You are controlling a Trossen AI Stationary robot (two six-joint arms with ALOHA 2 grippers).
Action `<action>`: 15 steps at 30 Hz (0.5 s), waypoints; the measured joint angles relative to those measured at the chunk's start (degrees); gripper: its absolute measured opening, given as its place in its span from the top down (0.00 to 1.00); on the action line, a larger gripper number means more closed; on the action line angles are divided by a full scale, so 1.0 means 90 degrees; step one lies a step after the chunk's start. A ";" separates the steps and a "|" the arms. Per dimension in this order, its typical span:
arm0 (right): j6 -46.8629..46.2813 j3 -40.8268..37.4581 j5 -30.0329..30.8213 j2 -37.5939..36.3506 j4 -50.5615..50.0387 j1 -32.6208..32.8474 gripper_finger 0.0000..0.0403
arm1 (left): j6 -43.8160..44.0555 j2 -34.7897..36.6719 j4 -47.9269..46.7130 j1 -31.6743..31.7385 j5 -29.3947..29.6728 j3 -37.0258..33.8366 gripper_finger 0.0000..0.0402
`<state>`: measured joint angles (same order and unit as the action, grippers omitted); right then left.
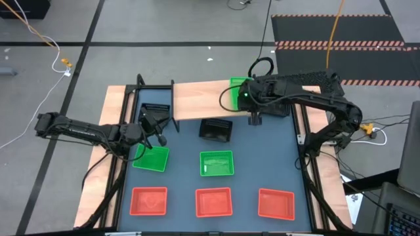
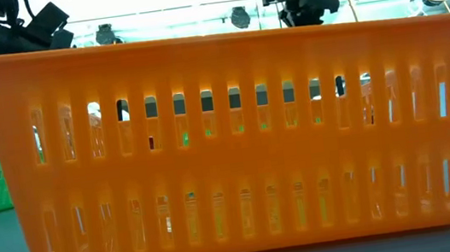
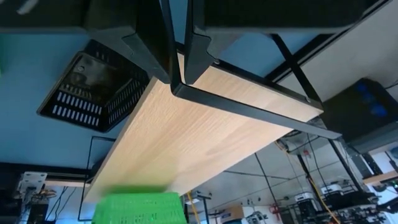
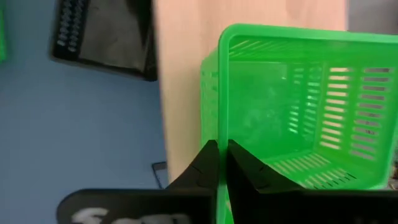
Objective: Stack baskets on shelf by color
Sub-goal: Put the middle right green bin on the shelf, then put the top right black bin on the shelf
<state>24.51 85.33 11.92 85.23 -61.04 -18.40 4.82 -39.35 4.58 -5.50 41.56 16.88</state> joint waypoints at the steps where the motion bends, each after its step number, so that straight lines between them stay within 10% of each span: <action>1: 0.0002 -0.0024 0.0000 0.0000 0.0007 0.0017 0.96 | 0.0000 -0.0002 0.0000 0.0002 0.0000 0.0000 0.88; 15: -0.0363 -0.0071 0.0516 -0.0172 0.0576 0.0076 0.60 | -0.0002 -0.0001 -0.0008 0.0000 0.0000 0.0000 0.88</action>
<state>21.24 84.69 16.57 83.68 -55.85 -17.72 4.80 -39.37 4.51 -5.50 41.56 16.88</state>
